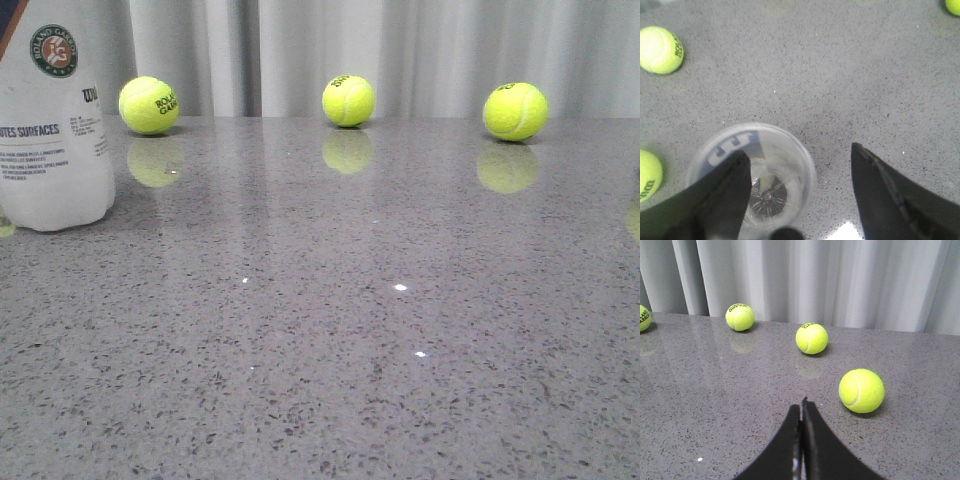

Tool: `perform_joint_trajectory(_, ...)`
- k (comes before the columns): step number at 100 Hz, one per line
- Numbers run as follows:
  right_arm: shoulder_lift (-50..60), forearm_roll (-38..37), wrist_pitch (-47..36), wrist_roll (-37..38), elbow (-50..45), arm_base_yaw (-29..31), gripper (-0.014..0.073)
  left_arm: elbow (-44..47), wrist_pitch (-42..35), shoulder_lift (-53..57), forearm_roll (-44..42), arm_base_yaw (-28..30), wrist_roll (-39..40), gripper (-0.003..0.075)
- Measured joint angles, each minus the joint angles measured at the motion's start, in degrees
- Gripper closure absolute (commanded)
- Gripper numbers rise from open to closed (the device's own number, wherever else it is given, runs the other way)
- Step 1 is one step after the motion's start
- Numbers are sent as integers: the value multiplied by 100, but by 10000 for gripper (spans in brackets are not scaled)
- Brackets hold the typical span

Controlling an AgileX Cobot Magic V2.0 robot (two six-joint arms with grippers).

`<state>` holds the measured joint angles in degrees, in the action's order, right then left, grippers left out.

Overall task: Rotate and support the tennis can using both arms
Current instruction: 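Set the can upright on the table with the left gripper, then open the left gripper and withdraw it from the upright can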

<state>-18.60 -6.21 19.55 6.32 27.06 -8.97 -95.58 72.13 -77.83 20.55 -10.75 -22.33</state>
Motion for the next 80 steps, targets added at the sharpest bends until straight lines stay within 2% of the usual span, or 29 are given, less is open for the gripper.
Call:
perform_joint_trajectory(11, 0, 0, 0, 0, 0, 0, 664, 207, -116, 393, 0, 0, 73, 291)
perform_joint_trajectory(28, 0, 0, 0, 0, 0, 0, 664, 985, -781, 1281, -46, 0, 152, 291)
perform_joint_trajectory(49, 0, 0, 0, 0, 0, 0, 664, 2427, -1832, 2608, -295, 0, 264, 291)
perform_joint_trajectory(80, 0, 0, 0, 0, 0, 0, 664, 4700, -3527, 4531, -479, 0, 827, 291)
